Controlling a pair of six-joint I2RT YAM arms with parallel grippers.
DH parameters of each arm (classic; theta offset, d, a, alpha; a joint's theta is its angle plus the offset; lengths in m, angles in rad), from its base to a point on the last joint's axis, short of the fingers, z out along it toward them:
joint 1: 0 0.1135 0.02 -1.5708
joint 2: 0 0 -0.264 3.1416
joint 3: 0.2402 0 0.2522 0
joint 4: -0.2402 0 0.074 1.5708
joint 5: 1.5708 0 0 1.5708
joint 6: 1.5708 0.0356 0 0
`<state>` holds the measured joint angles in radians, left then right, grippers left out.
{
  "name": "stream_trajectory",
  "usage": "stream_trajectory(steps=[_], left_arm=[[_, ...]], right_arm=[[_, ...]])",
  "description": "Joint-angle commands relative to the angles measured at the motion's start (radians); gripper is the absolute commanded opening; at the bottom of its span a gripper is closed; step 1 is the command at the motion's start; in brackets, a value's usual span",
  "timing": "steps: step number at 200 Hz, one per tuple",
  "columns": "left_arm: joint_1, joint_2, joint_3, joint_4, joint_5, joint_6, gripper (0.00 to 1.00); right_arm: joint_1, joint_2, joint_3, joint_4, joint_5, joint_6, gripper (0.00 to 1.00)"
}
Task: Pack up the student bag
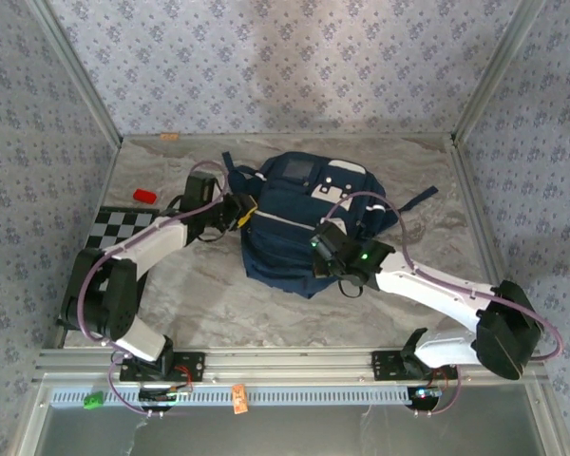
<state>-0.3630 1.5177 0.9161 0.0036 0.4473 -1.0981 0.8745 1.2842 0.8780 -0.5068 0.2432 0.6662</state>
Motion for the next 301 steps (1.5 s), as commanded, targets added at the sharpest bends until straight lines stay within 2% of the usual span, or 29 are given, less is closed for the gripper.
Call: stream_trajectory(steps=[1, 29, 51, 84, 130, 166, 197, 209, 241, 258, 280, 301], left_arm=[[-0.006, -0.129, -0.067, 0.009, -0.028, -0.036, 0.46], [-0.065, -0.279, -0.192, 0.015, -0.11, -0.162, 0.54], [-0.187, -0.338, -0.238, 0.046, -0.22, -0.261, 0.57], [-0.331, -0.318, -0.263, 0.147, -0.337, -0.409, 0.58], [-0.444, -0.22, -0.198, 0.171, -0.42, -0.498, 0.57], [-0.471, -0.122, -0.139, 0.179, -0.443, -0.534, 0.55], [-0.473, -0.049, -0.086, 0.194, -0.446, -0.538, 0.47], [-0.469, -0.029, -0.068, 0.181, -0.448, -0.525, 0.4], [-0.436, -0.02, -0.064, 0.112, -0.438, -0.483, 0.1], [-0.397, -0.022, -0.064, 0.077, -0.394, -0.433, 0.0], [-0.336, -0.022, -0.057, 0.025, -0.33, -0.35, 0.0], [-0.302, -0.029, -0.047, -0.017, -0.297, -0.282, 0.0]], right_arm=[[0.011, -0.006, 0.027, 0.022, 0.008, 0.029, 0.0], [0.014, -0.002, 0.022, 0.024, 0.017, 0.015, 0.0], [0.015, -0.004, 0.007, 0.035, 0.016, 0.017, 0.0], [0.017, -0.006, -0.01, 0.041, 0.024, 0.027, 0.0], [0.018, -0.007, -0.015, 0.051, 0.024, 0.012, 0.0], [0.015, -0.002, -0.016, 0.057, 0.024, 0.003, 0.0], [0.005, 0.01, -0.004, 0.048, 0.014, -0.01, 0.0], [0.002, 0.018, 0.008, 0.026, 0.021, -0.014, 0.0], [-0.042, 0.012, 0.028, -0.069, 0.054, -0.009, 0.0], [-0.095, -0.008, 0.023, -0.115, 0.059, -0.013, 0.0], [-0.167, -0.043, 0.009, -0.132, 0.035, -0.029, 0.0], [-0.258, -0.044, -0.005, -0.108, 0.003, -0.11, 0.0]])
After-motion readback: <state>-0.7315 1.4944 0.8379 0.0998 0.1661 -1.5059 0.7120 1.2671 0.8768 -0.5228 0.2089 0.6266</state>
